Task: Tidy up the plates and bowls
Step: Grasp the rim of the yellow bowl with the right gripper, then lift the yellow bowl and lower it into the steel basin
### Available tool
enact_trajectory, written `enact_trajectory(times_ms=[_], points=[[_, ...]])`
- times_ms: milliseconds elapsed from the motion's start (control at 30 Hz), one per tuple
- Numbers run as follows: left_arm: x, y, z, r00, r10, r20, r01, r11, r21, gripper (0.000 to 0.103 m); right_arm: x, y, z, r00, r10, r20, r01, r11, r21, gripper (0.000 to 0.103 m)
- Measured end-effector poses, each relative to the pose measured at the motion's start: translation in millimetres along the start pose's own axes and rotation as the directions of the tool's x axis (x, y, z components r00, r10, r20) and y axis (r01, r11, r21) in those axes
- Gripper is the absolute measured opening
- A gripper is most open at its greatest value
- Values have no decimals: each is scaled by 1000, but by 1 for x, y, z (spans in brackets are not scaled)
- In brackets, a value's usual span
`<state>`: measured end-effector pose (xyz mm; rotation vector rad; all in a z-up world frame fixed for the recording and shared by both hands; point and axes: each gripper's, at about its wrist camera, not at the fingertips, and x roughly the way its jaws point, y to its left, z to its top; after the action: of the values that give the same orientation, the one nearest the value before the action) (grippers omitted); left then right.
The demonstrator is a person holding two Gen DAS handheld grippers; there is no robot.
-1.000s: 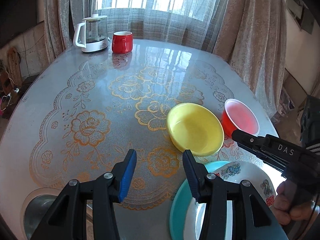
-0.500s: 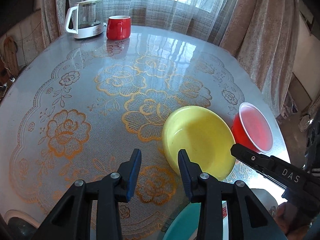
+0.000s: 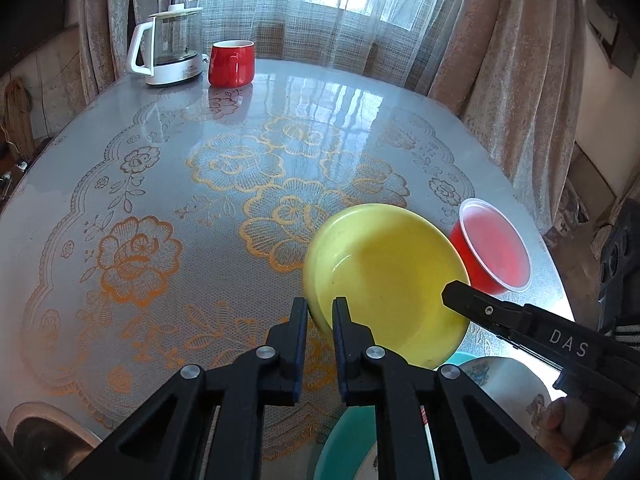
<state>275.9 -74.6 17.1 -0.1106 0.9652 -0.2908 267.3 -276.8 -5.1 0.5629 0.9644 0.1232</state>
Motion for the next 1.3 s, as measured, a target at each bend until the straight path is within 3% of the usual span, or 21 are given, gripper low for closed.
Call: enact_trajectory(times_ms=[300, 633, 900, 1300], points=[[-64, 11, -21, 995, -9, 95, 8, 1000, 12, 13, -30, 29, -25, 997, 71, 23, -69, 996, -54, 11], [-132, 37, -72, 980, 24, 197, -31, 999, 30, 14, -64, 75, -75, 987, 145, 66, -135, 981, -136, 11], [-170, 75, -107, 972, 45, 229, -43, 999, -15, 14, -62, 111, -111, 982, 188, 24, -179, 962, -207, 11], [-192, 119, -143, 969, 83, 232, -62, 993, -98, 14, -42, 149, -148, 977, 203, -56, -211, 937, -279, 11]])
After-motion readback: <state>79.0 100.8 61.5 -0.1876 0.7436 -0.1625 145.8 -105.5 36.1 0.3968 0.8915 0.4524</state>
